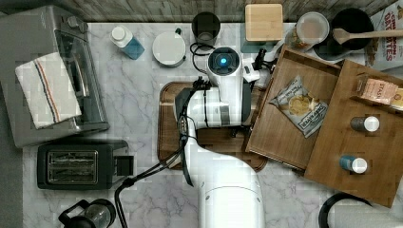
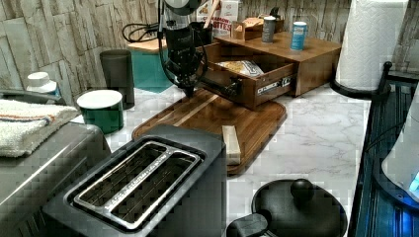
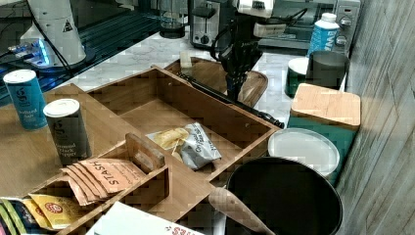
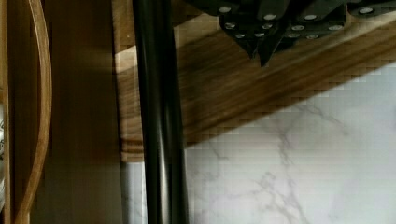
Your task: Close the drawer.
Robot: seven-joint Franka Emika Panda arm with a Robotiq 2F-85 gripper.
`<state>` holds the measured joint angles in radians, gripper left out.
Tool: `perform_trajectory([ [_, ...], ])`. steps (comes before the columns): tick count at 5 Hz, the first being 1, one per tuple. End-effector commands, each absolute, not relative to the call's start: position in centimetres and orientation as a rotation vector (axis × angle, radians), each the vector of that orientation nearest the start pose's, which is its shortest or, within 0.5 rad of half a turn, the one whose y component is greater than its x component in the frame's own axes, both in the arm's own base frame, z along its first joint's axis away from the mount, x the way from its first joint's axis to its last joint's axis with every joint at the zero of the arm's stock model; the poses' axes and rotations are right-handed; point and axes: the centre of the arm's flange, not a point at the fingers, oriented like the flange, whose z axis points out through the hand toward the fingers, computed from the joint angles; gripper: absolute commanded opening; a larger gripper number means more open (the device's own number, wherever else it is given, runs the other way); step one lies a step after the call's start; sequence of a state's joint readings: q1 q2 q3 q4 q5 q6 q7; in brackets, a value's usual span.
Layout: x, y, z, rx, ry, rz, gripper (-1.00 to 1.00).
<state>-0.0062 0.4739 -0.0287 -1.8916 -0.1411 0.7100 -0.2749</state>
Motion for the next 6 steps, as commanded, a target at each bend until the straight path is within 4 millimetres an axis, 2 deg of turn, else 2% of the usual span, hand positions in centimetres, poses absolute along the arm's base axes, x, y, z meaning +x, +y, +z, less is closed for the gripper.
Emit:
perform_trajectory([
  [1,66.1,-7.5,32.0,-3.324,0.479,-0.141,-1.00],
  [2,65.4,-11.0,31.9,-3.296,0.451,-0.167,-1.00],
  [3,64.1,-14.3,32.4,-3.249,0.437,-0.054,-1.00],
  [4,62.3,-18.0,32.6,-3.237,0.551,-0.094,-1.00],
  [5,61.0,-22.9,33.0,-3.214,0.629,-0.119,-1.00],
  [6,59.7,-28.1,33.7,-3.246,0.613,-0.112,-1.00],
])
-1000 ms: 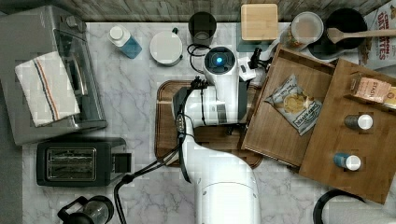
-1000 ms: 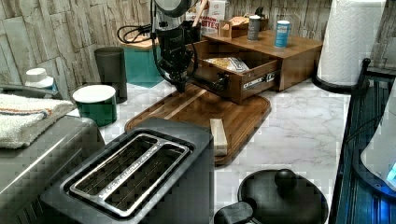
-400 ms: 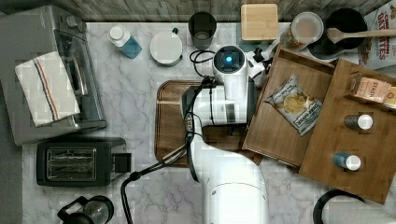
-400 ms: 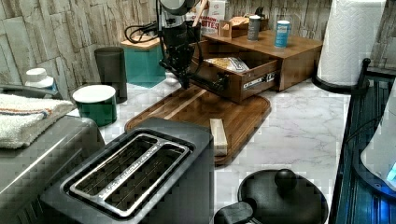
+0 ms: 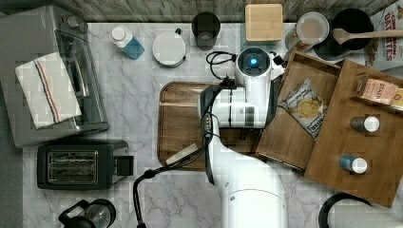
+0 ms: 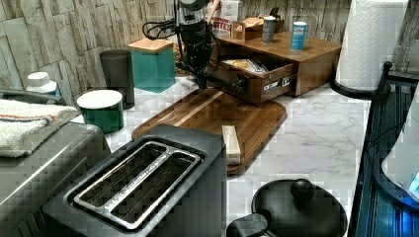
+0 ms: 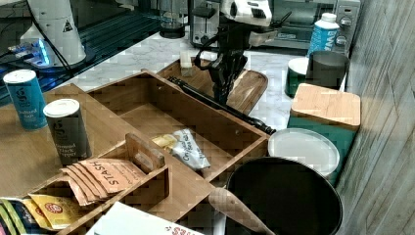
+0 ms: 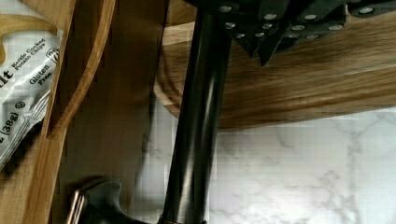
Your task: Close the drawer.
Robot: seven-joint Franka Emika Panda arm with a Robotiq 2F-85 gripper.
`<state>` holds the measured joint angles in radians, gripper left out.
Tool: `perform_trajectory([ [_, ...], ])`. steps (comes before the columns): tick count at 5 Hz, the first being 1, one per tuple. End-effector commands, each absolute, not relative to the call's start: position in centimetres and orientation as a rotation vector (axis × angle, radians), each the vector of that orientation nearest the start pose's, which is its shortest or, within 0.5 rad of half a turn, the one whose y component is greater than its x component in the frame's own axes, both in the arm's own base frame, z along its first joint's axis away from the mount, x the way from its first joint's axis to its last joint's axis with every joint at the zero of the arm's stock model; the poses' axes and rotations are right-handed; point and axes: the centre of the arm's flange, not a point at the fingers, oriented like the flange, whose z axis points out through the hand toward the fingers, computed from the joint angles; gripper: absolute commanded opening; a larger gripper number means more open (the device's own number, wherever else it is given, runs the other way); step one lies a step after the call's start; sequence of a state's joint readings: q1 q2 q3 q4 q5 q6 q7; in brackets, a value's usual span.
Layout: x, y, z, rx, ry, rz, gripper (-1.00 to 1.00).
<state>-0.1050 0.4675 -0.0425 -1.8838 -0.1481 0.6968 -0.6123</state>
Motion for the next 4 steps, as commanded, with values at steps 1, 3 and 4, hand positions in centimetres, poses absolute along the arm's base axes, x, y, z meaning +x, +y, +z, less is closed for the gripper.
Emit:
perform_trajectory([
  [1,57.9,-33.7,34.1,-3.306,0.556,-0.099,-1.00],
  [3,50.1,-39.5,34.5,-3.409,0.775,-0.439,-1.00],
  [4,50.5,-41.8,36.0,-3.390,0.863,-0.167,-1.00],
])
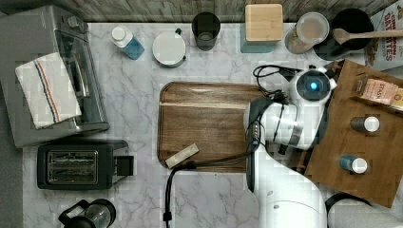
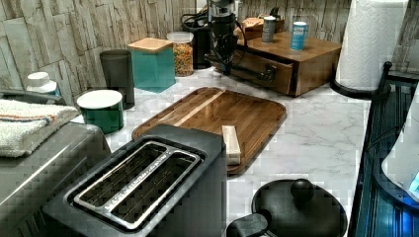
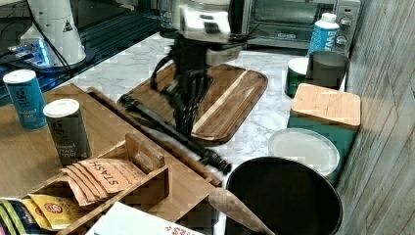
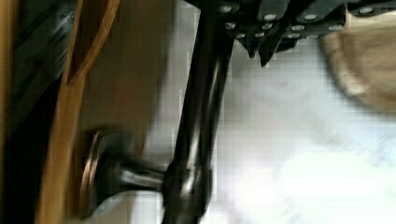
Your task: Close the drawer.
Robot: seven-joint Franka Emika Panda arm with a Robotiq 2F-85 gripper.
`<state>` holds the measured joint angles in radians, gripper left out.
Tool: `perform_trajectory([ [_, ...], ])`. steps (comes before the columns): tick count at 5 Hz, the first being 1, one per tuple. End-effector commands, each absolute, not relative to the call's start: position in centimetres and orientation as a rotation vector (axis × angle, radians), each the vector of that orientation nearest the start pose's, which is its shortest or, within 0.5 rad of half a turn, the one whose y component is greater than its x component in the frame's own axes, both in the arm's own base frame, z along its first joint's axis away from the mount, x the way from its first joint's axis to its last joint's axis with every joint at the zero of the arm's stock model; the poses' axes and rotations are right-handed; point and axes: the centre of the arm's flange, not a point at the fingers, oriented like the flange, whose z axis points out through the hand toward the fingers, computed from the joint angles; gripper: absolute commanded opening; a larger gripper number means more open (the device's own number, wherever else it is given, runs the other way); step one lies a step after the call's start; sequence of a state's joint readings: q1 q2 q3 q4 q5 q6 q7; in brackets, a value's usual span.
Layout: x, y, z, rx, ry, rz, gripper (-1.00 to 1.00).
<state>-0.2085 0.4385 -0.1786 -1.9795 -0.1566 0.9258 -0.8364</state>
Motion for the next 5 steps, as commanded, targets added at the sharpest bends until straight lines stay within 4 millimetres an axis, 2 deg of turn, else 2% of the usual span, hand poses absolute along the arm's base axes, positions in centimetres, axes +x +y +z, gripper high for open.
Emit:
perform_trajectory([
  [1,52.22,-44.40,36.60,-3.363,0.903,0.103,-1.00],
  [5,52.22,-44.40,36.59,-3.363,0.902,0.103,-1.00],
])
